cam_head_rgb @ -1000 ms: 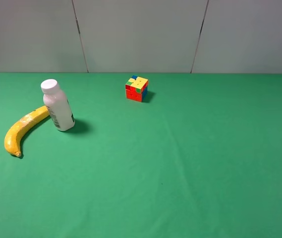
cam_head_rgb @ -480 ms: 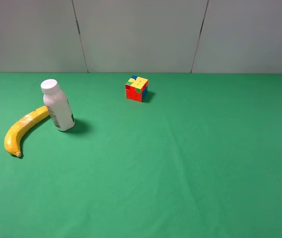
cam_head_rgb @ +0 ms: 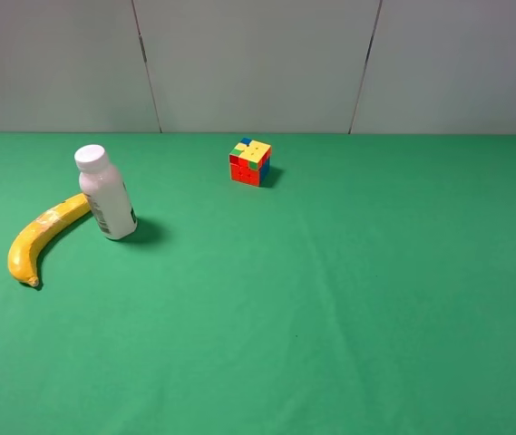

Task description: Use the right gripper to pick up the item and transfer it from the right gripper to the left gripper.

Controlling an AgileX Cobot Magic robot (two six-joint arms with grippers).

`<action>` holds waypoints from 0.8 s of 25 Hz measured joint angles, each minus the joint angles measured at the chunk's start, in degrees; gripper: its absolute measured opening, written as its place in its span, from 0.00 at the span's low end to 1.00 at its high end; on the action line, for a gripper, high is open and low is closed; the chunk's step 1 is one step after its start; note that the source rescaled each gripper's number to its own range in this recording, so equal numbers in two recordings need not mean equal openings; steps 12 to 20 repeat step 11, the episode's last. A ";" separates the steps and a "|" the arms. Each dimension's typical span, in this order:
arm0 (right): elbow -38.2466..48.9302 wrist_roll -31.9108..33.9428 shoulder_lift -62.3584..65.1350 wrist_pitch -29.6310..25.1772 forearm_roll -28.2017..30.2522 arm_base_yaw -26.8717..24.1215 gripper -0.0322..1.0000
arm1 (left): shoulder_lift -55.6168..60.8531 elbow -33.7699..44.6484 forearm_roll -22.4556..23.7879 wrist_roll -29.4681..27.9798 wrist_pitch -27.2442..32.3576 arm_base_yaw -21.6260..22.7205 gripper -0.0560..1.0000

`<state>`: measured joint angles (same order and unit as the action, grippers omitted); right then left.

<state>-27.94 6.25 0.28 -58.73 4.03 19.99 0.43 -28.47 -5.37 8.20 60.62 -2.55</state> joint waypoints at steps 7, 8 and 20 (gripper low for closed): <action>0.00 0.00 0.00 0.00 0.00 0.00 0.99 | 0.00 0.00 0.00 -0.06 0.00 0.00 1.00; 0.00 0.00 0.00 0.00 0.00 0.00 0.99 | 0.00 0.00 0.00 -0.12 0.00 0.00 1.00; 0.00 0.00 0.00 0.00 0.00 0.00 0.99 | 0.00 0.00 0.00 -0.12 0.00 0.00 1.00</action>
